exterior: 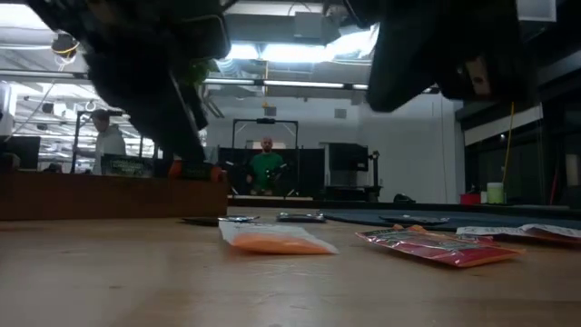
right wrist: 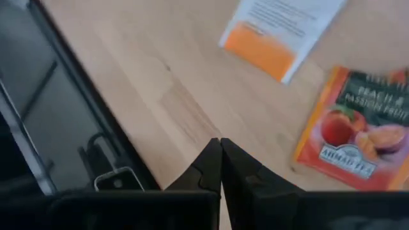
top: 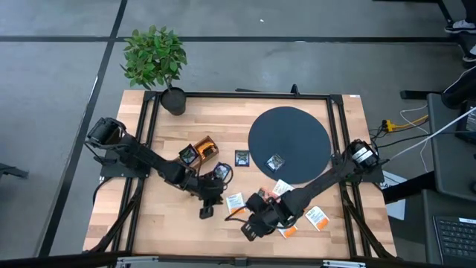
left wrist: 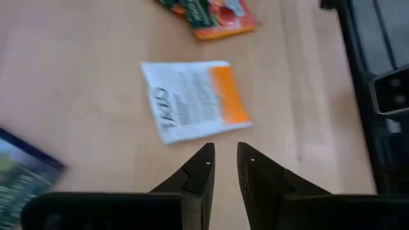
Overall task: Pick & Place Tea
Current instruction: Put the white tea bag into the left section of the wooden organizer
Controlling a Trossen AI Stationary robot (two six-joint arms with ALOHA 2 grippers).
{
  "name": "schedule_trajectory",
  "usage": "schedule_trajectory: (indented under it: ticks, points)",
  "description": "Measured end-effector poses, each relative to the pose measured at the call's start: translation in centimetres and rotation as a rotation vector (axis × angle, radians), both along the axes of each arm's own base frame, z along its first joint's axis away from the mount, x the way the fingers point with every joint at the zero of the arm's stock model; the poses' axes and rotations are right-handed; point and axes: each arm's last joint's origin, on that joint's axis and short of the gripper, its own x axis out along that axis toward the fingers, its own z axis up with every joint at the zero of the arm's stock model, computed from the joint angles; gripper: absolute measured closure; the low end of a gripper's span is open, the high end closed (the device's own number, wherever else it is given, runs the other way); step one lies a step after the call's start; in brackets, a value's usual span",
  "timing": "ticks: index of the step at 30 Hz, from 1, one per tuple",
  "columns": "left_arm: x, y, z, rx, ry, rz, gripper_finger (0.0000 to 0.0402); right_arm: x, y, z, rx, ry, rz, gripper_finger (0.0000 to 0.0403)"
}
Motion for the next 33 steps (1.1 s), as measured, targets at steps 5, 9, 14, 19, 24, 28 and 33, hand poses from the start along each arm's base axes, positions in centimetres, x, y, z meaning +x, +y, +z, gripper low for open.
schedule_trajectory:
  ticks: [5,9,14,19,24,28,33]
  points:
    - [0.6,1.6,0.0,0.01,-0.002,0.008,0.032,-0.2,0.5,-1.3,-0.012,-0.103,-0.059,0.0391]
    - [1.1,3.0,-0.2,-0.018,0.015,0.07,0.029,-0.3,0.7,-1.8,-0.138,-0.14,0.104,0.0394]
    - [1.5,4.6,-0.6,-0.169,0.082,0.209,0.026,-0.2,0.5,-2.4,-0.32,-0.139,0.295,0.0398]
    - [1.9,5.9,-0.8,-0.342,0.152,0.241,0.0254,-0.1,0.2,-3.0,-0.476,-0.13,0.448,0.04]
    - [2.4,6.5,-0.4,-0.433,0.131,0.262,0.0257,0.0,-0.2,-4.7,-0.623,-0.062,0.617,0.0401]
    - [2.6,6.9,-0.2,-0.483,0.139,0.313,0.0264,0.1,-0.2,-6.5,-0.726,-0.019,0.775,0.0401]
    - [2.6,7.1,-0.2,-0.531,0.162,0.376,0.0274,0.3,-0.2,-6.4,-0.775,-0.025,0.853,0.0401]
